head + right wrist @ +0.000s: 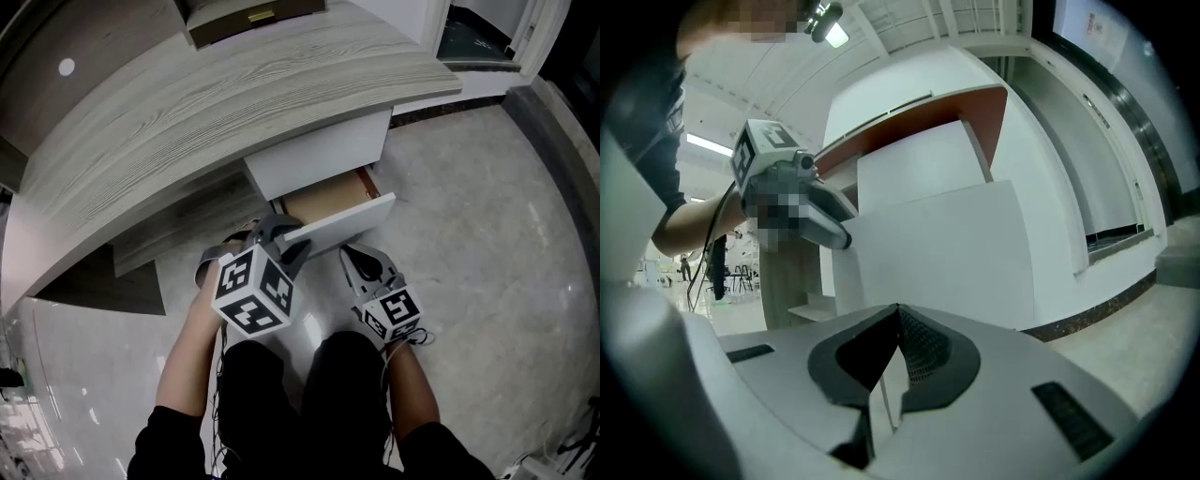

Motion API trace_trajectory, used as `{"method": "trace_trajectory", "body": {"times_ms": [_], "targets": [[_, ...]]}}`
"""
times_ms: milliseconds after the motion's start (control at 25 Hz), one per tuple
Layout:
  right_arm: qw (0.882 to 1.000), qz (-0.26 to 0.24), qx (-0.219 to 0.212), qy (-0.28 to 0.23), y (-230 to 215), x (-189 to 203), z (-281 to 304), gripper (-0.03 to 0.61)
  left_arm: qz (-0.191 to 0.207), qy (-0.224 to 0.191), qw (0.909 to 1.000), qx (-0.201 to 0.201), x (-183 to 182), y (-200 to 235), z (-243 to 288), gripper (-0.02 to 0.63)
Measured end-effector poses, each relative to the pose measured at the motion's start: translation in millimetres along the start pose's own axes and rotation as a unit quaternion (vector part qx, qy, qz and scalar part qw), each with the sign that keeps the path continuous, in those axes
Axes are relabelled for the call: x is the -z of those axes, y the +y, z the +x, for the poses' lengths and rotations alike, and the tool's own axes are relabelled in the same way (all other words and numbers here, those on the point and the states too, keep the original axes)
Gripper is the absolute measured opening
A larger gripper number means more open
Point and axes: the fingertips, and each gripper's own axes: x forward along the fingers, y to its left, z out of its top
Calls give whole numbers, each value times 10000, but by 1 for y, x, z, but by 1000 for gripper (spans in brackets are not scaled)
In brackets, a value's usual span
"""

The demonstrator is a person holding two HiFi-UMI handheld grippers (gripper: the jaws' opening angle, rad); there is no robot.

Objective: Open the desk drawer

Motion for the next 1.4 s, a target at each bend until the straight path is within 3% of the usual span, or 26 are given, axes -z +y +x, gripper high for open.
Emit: {"method": "trace_trajectory", "body": {"times_ms": [440,1400], "targets": [[9997,-232,41,-119,6,-19,-9,6,-68,-68,9999,66,5,-21,10,77],[9992,-304,271,-54,15,-13,-35,6,-125,-247,9992,293,6,-62,10,60]]}}
